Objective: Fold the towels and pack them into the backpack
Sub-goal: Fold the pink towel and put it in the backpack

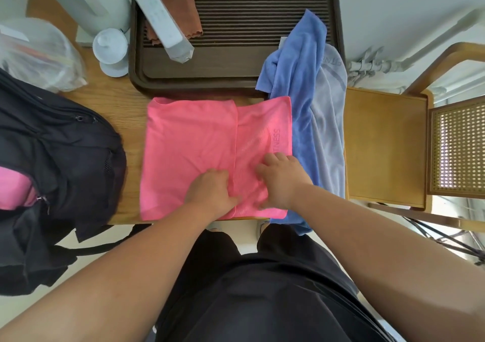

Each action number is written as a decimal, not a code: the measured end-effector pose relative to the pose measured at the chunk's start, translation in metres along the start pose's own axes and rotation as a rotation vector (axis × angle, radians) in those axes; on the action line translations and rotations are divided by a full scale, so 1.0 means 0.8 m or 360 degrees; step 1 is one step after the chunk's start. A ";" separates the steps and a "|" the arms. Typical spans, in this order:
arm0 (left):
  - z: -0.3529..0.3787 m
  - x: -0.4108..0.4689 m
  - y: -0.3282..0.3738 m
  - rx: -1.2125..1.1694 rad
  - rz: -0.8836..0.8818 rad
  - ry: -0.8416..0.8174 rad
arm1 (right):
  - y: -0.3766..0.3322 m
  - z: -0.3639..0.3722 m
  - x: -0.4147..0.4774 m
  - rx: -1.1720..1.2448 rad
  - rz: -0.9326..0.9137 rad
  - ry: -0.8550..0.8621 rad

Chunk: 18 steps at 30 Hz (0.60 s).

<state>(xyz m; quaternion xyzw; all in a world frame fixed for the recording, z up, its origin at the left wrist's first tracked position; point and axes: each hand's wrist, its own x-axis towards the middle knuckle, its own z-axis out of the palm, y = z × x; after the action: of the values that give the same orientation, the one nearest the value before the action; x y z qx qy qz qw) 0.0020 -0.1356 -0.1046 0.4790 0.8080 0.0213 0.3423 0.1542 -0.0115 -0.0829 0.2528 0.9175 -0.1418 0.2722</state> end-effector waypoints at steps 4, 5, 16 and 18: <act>0.002 -0.004 -0.005 0.0084 0.0067 -0.0049 | 0.001 0.015 -0.014 -0.0201 -0.0036 0.0112; 0.002 -0.006 -0.006 0.0122 0.0093 -0.0074 | 0.002 0.017 -0.015 -0.0210 -0.0037 0.0133; 0.000 -0.030 -0.019 0.0467 0.0369 -0.0123 | -0.009 -0.022 0.002 0.0486 0.0200 0.0150; 0.000 -0.037 -0.024 0.0466 0.0409 -0.0100 | -0.019 -0.040 0.027 0.0750 0.0247 0.0211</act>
<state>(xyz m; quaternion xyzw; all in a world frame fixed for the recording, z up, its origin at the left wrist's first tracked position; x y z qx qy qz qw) -0.0035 -0.1699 -0.0960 0.6234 0.7235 -0.0678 0.2886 0.1169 -0.0033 -0.0675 0.3875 0.8529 -0.3135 0.1551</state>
